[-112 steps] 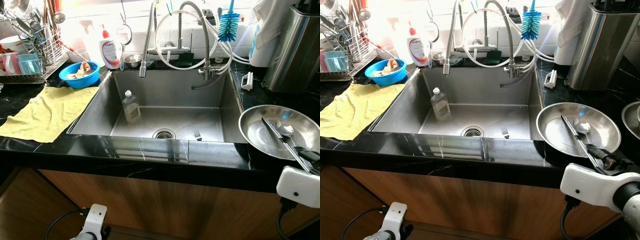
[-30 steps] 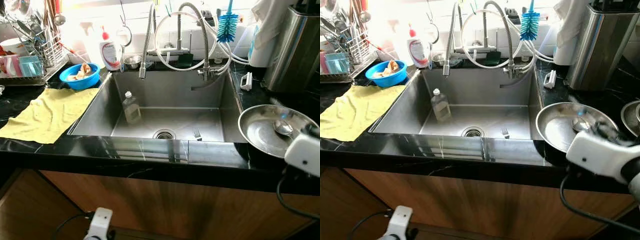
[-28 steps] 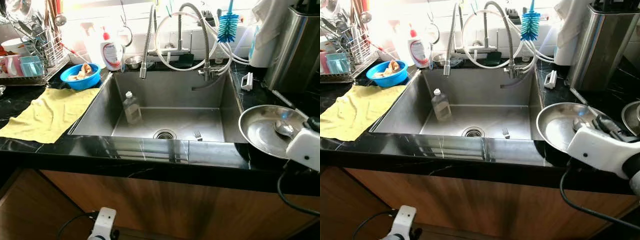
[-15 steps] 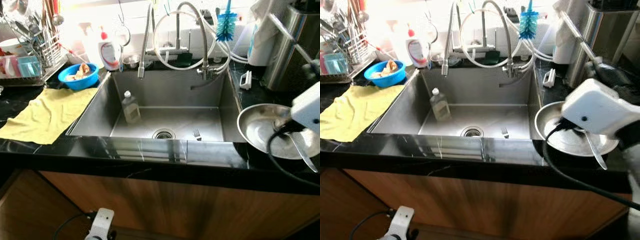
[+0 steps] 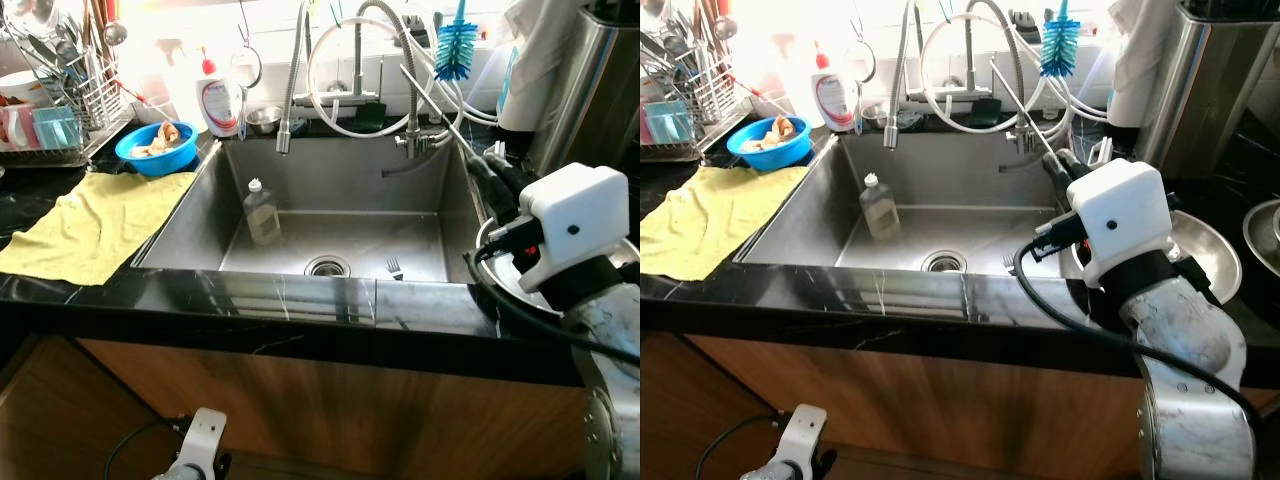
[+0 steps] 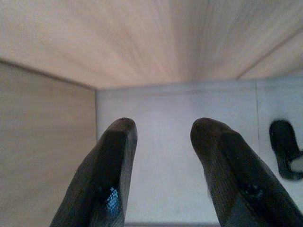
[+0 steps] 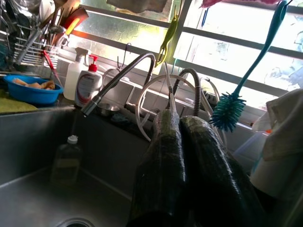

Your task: Kitchen organization

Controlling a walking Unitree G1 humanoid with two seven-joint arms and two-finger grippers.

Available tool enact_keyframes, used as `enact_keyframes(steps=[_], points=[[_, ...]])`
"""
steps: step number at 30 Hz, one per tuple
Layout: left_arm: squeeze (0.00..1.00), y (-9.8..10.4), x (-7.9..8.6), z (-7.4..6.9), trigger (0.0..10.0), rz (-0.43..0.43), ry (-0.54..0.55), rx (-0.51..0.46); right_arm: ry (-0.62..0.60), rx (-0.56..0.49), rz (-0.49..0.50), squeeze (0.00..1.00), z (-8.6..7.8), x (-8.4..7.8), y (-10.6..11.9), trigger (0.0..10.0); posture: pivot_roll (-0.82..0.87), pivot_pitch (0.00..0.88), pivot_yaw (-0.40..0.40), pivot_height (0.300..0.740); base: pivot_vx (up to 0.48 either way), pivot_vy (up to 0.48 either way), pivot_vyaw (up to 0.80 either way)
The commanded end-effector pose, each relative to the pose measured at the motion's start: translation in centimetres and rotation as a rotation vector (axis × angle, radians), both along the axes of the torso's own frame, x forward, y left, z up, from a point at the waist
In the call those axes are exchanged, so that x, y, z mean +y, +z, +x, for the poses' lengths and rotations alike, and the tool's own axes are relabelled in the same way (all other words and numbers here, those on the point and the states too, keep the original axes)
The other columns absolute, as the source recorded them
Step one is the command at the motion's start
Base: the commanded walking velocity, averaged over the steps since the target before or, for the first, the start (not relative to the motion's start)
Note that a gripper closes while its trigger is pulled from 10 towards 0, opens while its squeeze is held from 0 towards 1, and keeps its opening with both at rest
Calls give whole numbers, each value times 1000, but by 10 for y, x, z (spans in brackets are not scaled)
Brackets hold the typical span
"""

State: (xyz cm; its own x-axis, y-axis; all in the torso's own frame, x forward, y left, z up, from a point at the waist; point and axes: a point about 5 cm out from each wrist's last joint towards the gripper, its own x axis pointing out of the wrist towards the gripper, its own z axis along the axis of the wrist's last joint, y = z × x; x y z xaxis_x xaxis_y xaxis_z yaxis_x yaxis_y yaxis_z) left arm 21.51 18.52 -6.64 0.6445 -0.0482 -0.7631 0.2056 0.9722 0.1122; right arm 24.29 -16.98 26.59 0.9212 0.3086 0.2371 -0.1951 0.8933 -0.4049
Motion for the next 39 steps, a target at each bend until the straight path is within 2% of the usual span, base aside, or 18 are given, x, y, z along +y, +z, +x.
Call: enact_keyframes(steps=[1,6,10,13,14,22,27,36,39], points=[[0,1,-2,3,10000,1,13,4,-17,13,46,0,9,-4,-2,10000,-246,0,94,740,0,0,0],[0,2,-6,5,10000,-5,10,-2,-47,63,71,0,30,-7,-11,10000,-241,0,90,740,0,0,0],[0,2,-7,6,10000,-7,12,-4,-52,111,194,0,47,-12,-20,10000,-234,0,84,740,0,0,0],[0,2,-8,6,10000,-7,14,-5,-62,126,213,0,53,-15,-24,10000,-230,0,80,740,0,0,0],[0,2,-8,6,10000,-7,16,-6,-69,138,250,0,61,-16,-26,10000,-227,0,79,740,0,0,0],[0,1,-6,4,10000,-5,21,-3,-88,207,311,0,79,-17,-36,10000,-215,0,73,740,0,0,0],[0,0,-4,2,10000,0,21,2,-25,207,297,0,86,-11,-32,10000,-212,0,75,740,0,0,0],[0,0,-1,0,10000,5,23,5,59,250,234,0,87,-1,-35,10000,-209,0,74,740,0,0,0],[0,0,-1,0,10000,2,25,4,29,328,155,0,90,-3,-48,10000,-208,0,70,740,0,0,0]])
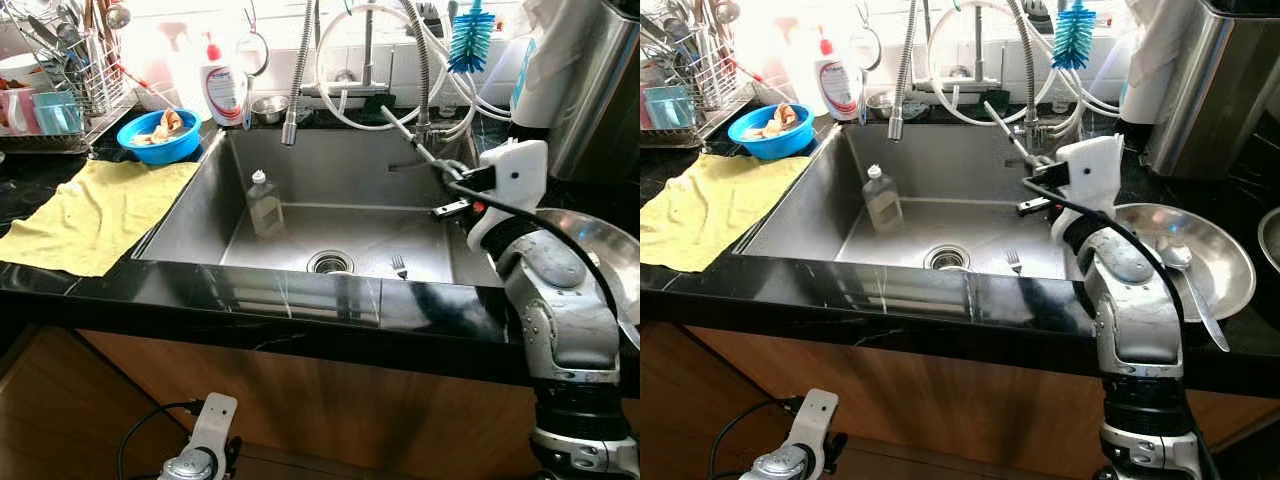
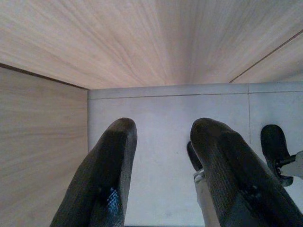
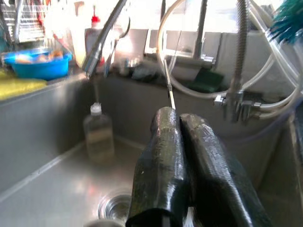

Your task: Kitchen organization

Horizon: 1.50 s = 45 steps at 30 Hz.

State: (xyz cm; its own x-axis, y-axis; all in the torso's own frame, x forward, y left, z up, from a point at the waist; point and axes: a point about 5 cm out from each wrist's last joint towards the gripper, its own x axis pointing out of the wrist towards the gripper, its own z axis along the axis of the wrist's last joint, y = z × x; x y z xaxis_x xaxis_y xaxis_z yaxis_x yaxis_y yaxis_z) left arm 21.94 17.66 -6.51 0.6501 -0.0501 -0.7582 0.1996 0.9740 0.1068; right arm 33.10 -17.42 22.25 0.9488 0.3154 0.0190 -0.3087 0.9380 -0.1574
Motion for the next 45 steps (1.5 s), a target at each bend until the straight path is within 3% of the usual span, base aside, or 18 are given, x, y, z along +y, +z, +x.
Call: enact_keyframes(steps=[1,10,22,40,41,42,43,45], points=[[0,-2,7,-4,10000,8,21,11,-2,44,-49,0,2,1,-7,10000,-208,0,69,740,0,0,0],[0,-2,7,-4,10000,2,33,14,29,118,-61,0,9,5,-19,10000,-207,0,65,740,0,0,0],[0,-3,9,-6,10000,4,44,15,168,147,-81,0,10,22,-24,10000,-208,0,63,740,0,0,0],[0,-3,8,-6,10000,2,35,14,110,177,-83,12,17,14,-28,10000,-206,0,64,740,0,0,0],[0,-3,8,-6,10000,2,35,14,107,179,-82,412,17,14,-28,10000,-204,0,63,740,0,0,0],[0,-3,8,-6,10000,1,34,14,105,180,-82,412,17,14,-28,10000,-204,0,63,740,0,0,0],[0,-3,8,-6,10000,1,35,13,104,180,-81,918,17,14,-29,10000,-202,0,62,740,0,0,0],[0,-3,8,-7,10000,0,35,14,102,179,-80,906,17,13,-28,10000,-205,0,63,740,0,0,0]])
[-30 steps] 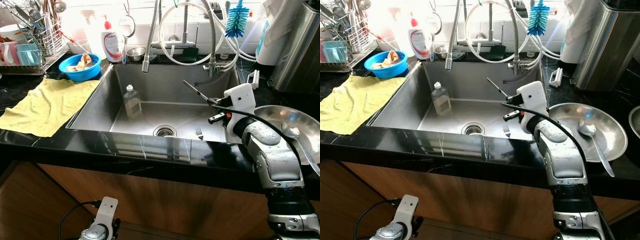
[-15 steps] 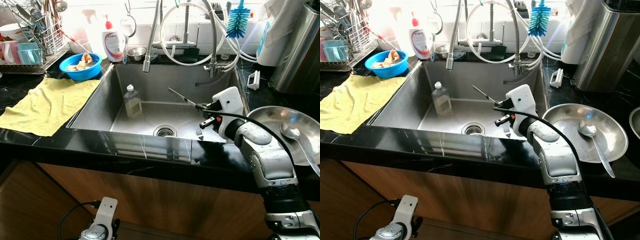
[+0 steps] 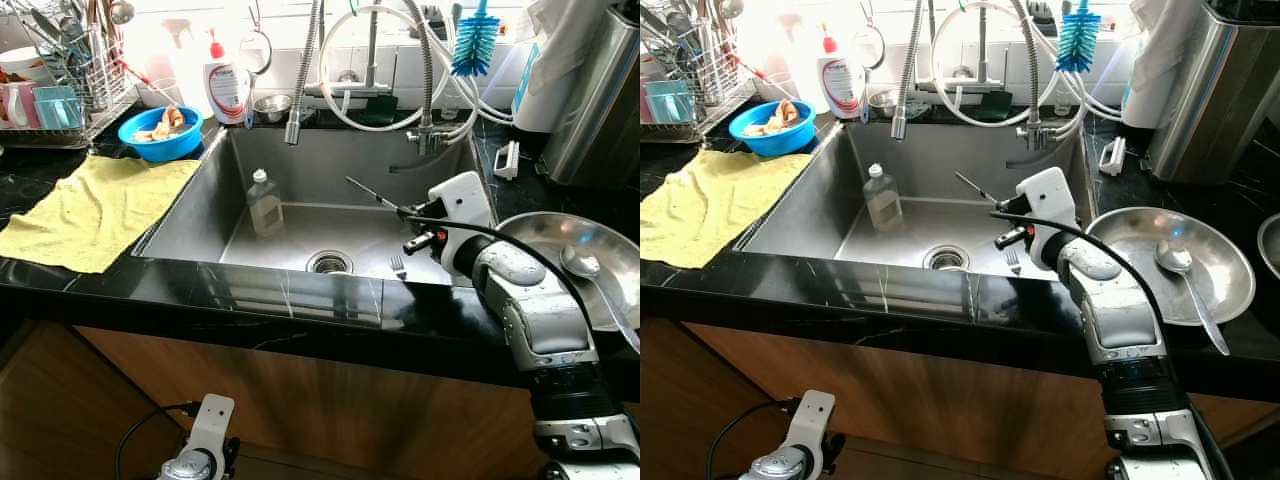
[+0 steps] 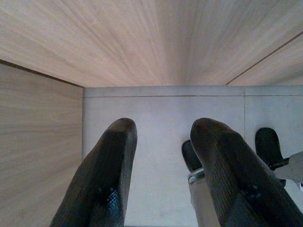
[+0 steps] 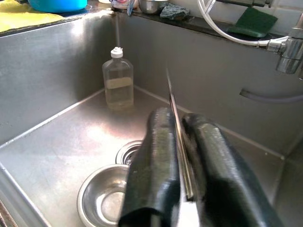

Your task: Kitchen organization

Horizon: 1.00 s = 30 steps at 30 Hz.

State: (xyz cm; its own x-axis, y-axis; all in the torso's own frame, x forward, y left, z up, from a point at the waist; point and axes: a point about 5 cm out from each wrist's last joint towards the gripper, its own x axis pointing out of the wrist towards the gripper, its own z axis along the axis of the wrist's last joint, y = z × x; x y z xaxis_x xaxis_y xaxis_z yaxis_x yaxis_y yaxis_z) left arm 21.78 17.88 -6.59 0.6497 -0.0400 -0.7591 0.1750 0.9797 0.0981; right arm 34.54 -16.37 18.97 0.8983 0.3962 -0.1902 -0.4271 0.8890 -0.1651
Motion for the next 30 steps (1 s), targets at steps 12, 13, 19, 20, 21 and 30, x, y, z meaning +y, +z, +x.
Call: enact_keyframes(steps=[12,13,19,20,21,30], points=[[0,-3,7,-6,10000,10,7,14,-48,-51,-16,576,4,0,6,10000,-201,0,67,740,0,0,0],[0,-3,7,-6,10000,10,7,14,-48,-51,-16,576,4,0,6,10000,-201,0,67,740,0,0,0],[0,-3,6,-7,10000,12,4,16,-165,-234,-164,0,0,-9,30,10000,-199,0,67,740,0,0,0],[0,-3,6,-7,10000,12,3,16,-221,-287,-172,0,-2,-13,37,10000,-198,0,66,740,0,0,0],[0,-3,6,-7,10000,12,3,17,-316,-374,-180,0,-7,-20,49,10000,-198,0,66,740,0,0,0],[0,-5,5,-10,10000,14,-10,24,-438,-572,-175,0,-42,-25,60,10000,-210,0,72,740,0,0,0]])
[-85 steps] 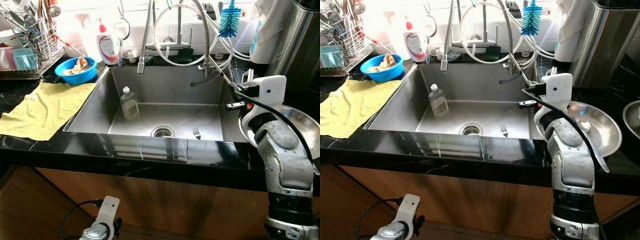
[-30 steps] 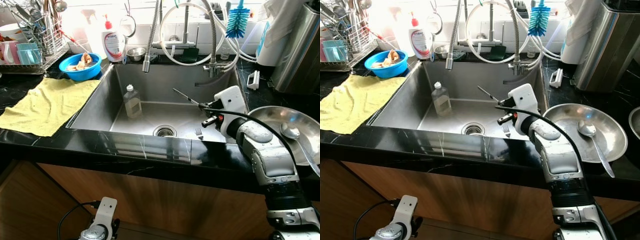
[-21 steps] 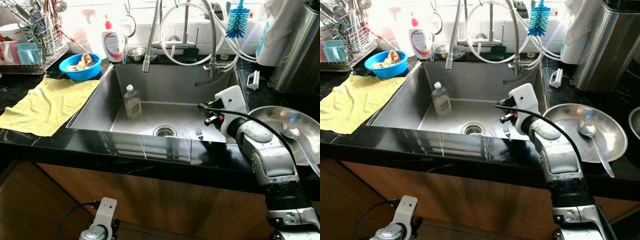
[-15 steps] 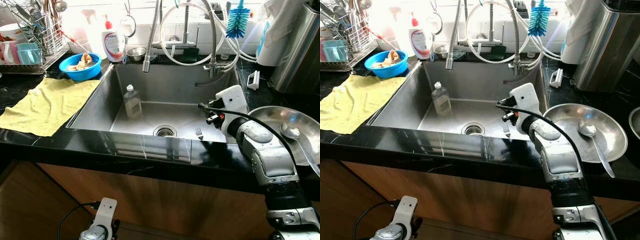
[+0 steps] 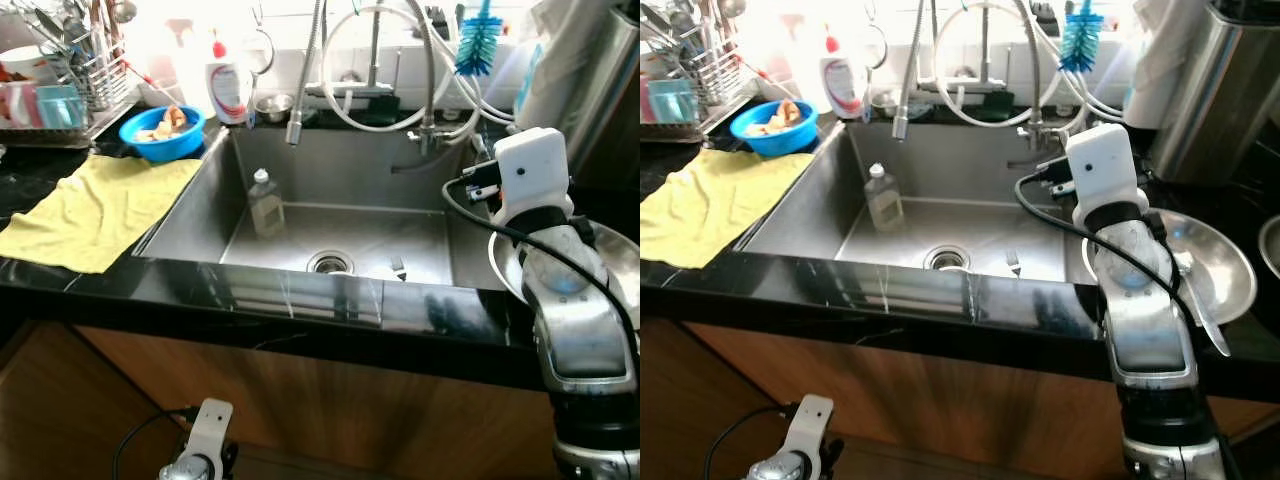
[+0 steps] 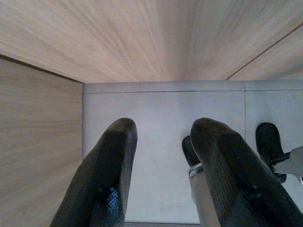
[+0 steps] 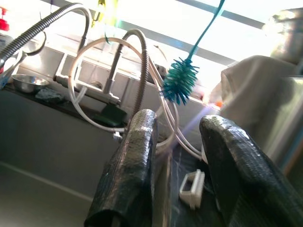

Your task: Kitchen organization

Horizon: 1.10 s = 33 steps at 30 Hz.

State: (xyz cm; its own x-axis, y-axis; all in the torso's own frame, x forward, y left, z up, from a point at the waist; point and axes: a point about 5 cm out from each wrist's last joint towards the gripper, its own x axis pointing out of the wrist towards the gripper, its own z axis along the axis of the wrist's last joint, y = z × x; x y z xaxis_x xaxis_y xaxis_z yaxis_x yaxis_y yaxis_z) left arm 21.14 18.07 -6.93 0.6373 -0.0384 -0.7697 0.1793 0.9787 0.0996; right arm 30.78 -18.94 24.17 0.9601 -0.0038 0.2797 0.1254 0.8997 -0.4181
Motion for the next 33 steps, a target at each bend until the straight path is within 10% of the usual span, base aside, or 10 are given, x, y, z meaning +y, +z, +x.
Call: enact_keyframes(steps=[1,11,23,24,25,33], points=[[0,-1,3,-3,10000,9,-7,9,-35,-89,-38,0,-11,0,8,10000,-208,0,69,740,0,0,0],[0,-1,6,-4,10000,12,-2,8,-143,-211,-227,0,-72,-21,1,10000,-230,0,73,740,0,0,0],[0,0,6,-1,10000,14,-11,4,-373,-105,-28,0,-122,-62,-34,10000,-242,0,82,740,0,0,0],[0,1,5,0,10000,13,-12,1,-374,-94,-25,369,-126,-62,-35,10000,-245,0,82,740,0,0,0],[0,1,5,1,10000,13,-13,-1,-365,-91,-27,1000,-127,-60,-35,10000,-246,0,82,740,0,0,0],[0,1,5,1,10000,11,-17,2,-365,-96,86,988,-134,-48,-40,10000,-243,0,79,740,0,0,0]])
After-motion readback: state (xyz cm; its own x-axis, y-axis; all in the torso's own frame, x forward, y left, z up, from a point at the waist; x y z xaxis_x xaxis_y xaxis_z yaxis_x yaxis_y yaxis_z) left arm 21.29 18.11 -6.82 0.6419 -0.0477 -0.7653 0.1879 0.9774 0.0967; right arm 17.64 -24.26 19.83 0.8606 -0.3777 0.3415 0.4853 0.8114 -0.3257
